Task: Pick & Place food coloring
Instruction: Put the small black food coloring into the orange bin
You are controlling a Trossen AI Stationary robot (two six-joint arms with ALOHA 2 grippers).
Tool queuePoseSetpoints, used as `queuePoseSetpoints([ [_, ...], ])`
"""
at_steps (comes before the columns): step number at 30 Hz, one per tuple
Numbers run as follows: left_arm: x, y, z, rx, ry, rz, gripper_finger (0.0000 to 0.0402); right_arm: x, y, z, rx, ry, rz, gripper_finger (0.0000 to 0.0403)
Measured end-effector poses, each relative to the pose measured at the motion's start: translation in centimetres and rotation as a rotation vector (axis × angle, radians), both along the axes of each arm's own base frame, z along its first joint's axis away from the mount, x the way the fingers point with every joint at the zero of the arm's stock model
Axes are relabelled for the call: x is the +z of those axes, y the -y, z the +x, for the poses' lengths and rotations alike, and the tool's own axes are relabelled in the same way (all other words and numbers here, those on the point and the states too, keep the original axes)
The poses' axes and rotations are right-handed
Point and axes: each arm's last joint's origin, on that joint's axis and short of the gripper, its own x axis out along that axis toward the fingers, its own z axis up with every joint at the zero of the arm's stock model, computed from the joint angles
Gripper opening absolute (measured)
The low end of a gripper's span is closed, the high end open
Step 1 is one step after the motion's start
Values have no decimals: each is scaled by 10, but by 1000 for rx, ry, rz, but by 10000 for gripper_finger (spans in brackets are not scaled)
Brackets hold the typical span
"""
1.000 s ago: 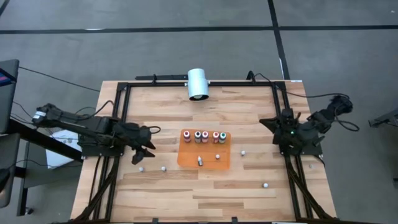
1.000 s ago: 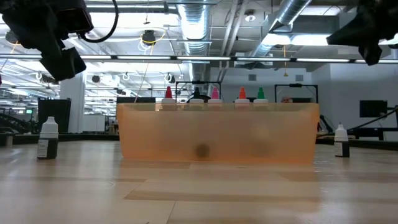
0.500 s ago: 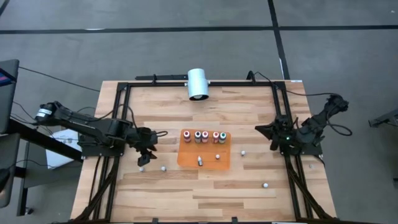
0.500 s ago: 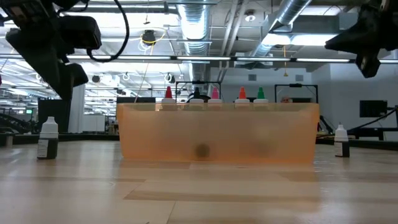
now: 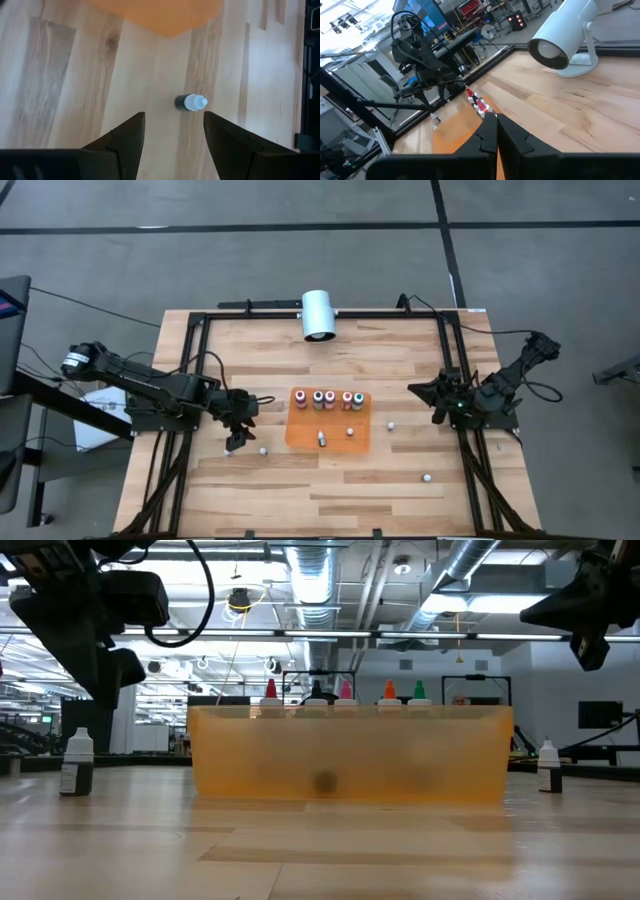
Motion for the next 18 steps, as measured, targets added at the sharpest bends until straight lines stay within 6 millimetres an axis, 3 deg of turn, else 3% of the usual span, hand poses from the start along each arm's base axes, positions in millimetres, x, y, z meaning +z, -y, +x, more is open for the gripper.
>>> queuePoseSetpoints([
  [9,0,2,0,18,-18,-63,194,-1,0,0,-6,-6,-6,1],
  [18,3,24,-1,-51,49,-27,194,-1,0,0,-6,-9,-9,1],
])
